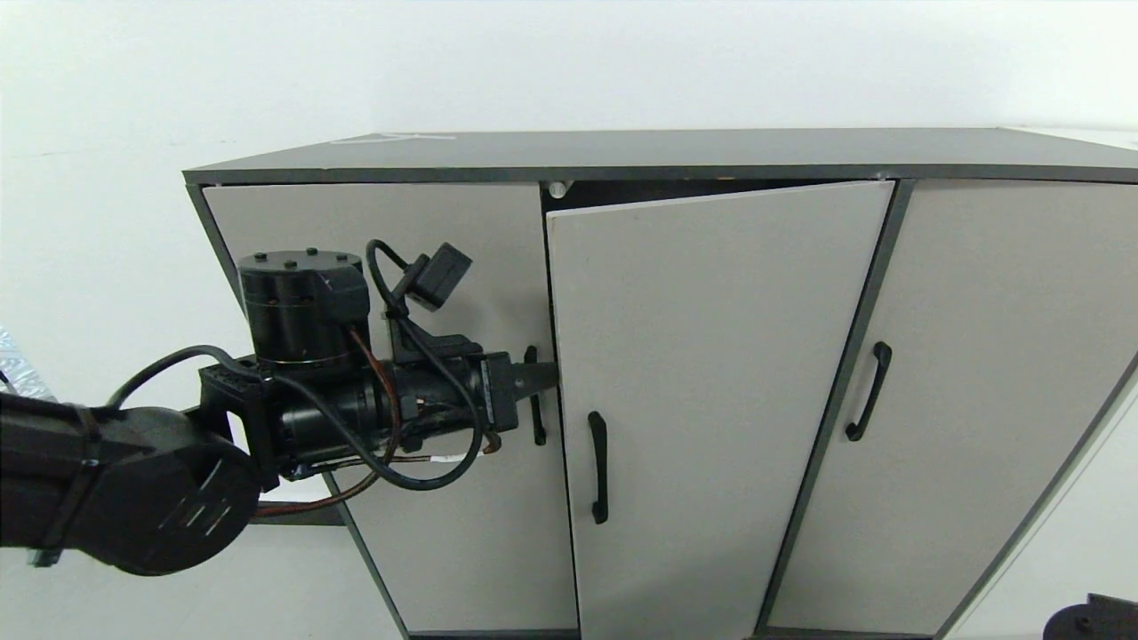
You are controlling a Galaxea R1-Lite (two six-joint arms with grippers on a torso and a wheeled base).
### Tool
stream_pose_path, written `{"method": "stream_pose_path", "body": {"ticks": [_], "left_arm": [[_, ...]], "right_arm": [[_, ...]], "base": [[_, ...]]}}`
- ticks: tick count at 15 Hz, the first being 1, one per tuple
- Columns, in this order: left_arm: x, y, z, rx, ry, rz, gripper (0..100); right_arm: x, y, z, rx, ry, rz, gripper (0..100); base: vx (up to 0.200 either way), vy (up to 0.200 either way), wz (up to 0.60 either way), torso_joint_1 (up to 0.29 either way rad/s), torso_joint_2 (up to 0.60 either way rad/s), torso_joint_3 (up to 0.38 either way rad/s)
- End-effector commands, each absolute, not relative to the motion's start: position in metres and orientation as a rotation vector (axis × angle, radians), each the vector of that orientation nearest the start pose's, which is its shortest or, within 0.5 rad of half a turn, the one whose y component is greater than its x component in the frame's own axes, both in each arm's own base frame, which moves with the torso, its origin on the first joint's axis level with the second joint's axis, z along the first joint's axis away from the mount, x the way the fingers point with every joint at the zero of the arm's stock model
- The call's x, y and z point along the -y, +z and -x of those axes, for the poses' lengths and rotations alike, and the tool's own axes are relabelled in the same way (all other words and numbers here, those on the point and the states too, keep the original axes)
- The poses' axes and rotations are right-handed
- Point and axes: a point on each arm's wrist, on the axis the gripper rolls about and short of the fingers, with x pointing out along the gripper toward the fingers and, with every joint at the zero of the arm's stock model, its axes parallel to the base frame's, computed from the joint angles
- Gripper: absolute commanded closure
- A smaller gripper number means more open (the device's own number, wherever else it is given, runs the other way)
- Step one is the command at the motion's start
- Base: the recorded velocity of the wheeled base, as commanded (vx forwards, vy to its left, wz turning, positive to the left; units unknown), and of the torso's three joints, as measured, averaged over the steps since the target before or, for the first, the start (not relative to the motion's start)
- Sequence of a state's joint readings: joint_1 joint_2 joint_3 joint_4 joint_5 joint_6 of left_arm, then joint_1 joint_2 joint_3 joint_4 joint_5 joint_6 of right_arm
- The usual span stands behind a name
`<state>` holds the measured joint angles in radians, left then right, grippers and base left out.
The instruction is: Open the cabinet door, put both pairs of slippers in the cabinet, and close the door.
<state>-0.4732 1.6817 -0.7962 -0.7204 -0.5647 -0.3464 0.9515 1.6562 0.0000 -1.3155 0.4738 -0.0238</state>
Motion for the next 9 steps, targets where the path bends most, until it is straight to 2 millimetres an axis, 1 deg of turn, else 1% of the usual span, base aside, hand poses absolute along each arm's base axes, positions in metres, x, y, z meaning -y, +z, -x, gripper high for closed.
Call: {"method": "stream_pose_path", "body": {"ticks": [1,3,6,8,9], "left_arm": [[0.156,0.189,-0.271,-0.367,-1.002,0.321,100],[0.161,0.189,-0.272,-0.365,-1.015,0.319,100],[0.166,0.186,-0.274,-0.360,-1.026,0.317,100],[0.189,0.179,-0.277,-0.374,-1.078,0.307,100],[0.201,0.175,-0.282,-0.381,-1.097,0.300,100]], "right_arm": [[-0.153,0.085,-0.095,-0.344,1.424,0.110,100],[-0.153,0.086,-0.094,-0.337,1.426,0.110,100],[-0.150,0.088,-0.082,-0.365,1.473,0.129,100],[-0.147,0.094,-0.076,-0.342,1.498,0.133,100],[-0.145,0.096,-0.072,-0.333,1.514,0.134,100]], "base": [[0.000,0.000,0.00,0.000,0.00,0.000],[-0.200,0.000,0.00,-0.007,0.00,0.012],[-0.200,0.000,0.00,0.005,0.00,0.002],[-0.200,0.000,0.00,0.002,0.00,0.000],[-0.200,0.000,0.00,-0.002,0.00,0.002]]}}
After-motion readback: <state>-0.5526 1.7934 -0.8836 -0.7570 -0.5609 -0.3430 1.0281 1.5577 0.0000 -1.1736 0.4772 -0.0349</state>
